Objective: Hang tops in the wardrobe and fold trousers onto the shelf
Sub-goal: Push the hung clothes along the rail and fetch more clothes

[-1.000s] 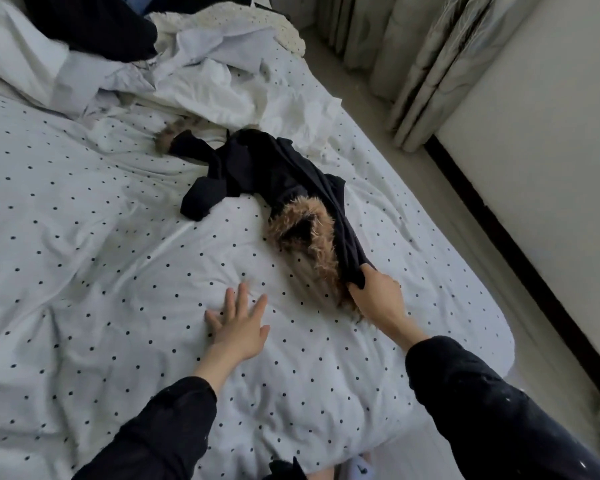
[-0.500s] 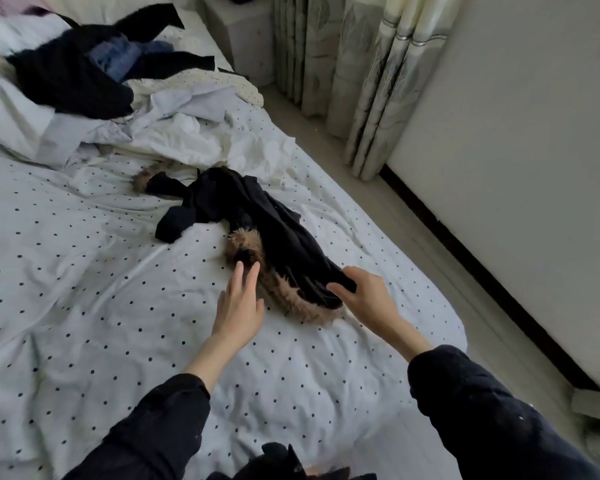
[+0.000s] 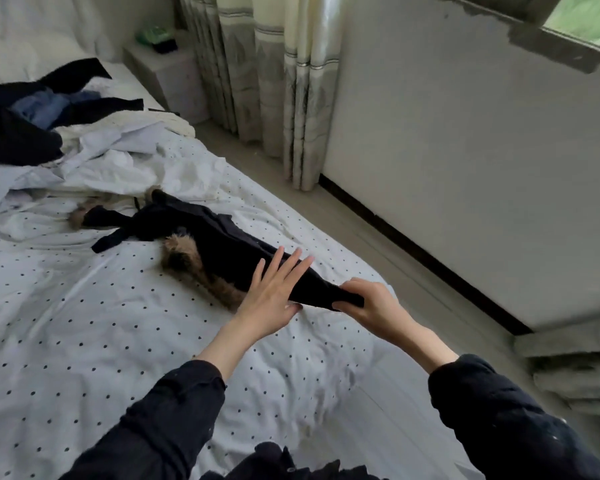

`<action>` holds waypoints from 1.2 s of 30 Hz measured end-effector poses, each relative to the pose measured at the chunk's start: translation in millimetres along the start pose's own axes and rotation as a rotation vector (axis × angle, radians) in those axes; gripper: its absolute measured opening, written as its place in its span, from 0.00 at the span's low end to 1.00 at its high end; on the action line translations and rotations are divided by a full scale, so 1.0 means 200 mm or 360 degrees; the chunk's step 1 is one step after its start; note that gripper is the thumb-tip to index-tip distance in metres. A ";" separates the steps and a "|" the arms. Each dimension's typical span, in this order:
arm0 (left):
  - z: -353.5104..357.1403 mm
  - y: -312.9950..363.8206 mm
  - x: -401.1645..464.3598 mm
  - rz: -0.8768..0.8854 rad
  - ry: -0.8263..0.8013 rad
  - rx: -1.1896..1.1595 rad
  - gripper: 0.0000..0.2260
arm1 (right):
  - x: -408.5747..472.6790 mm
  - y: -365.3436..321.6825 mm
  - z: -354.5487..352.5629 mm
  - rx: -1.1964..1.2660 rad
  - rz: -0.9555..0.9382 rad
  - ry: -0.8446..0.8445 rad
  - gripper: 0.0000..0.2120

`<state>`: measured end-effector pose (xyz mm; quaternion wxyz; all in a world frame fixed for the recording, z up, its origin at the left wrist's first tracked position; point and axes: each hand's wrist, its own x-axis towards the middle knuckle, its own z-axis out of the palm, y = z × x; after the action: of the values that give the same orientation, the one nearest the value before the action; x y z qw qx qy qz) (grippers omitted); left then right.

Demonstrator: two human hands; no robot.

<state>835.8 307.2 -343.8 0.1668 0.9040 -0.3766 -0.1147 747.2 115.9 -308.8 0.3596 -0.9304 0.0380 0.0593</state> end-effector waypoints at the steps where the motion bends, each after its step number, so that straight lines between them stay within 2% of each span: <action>1: 0.01 0.07 0.03 0.0122 0.0012 -0.0016 0.34 | -0.06 0.02 -0.05 -0.0053 -0.0002 0.0042 0.03; 4: 0.07 0.32 0.09 0.0407 0.0021 -0.0048 0.22 | -0.29 0.14 -0.19 -0.0193 0.0037 0.0187 0.03; 5: 0.08 0.33 0.08 0.0397 0.0005 -0.0066 0.19 | -0.30 0.16 -0.20 -0.0220 0.0034 0.0217 0.03; 9: 0.21 0.66 0.09 0.0715 -0.0022 0.0000 0.11 | -0.72 0.33 -0.32 -0.0356 0.0340 0.0485 0.03; 13: 0.41 1.04 0.00 0.1084 -0.0375 0.0151 0.11 | -1.30 0.51 -0.34 -0.0467 0.0831 0.0712 0.02; 17: 0.57 1.29 -0.08 0.1389 -0.0518 0.0292 0.08 | -1.77 0.56 -0.30 -0.0485 0.1338 0.0869 0.06; 20: 0.66 1.49 -0.13 0.1662 -0.0629 0.0318 0.10 | -2.07 0.53 -0.21 -0.0438 0.1676 0.0974 0.07; 26: 0.82 1.69 -0.27 0.2104 -0.0911 0.0305 0.18 | -2.45 0.37 0.05 -0.0243 0.2134 0.1377 0.09; 29: 0.90 1.76 -0.37 0.2272 -0.1076 0.0352 0.20 | -2.55 0.30 0.14 -0.0124 0.2358 0.1690 0.11; 33: 0.96 1.89 -0.57 0.2482 -0.1201 0.0323 0.09 | -2.74 0.22 0.22 0.0013 0.2540 0.2025 0.12; 36: 1.00 2.04 -0.65 0.2576 -0.1079 0.0387 0.08 | -2.95 0.17 0.24 0.0069 0.2675 0.2159 0.12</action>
<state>417.9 88.1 -359.7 -0.0210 0.2893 -0.9395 -0.1825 155.3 140.7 -285.7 0.1243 -0.4389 0.8566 -0.2413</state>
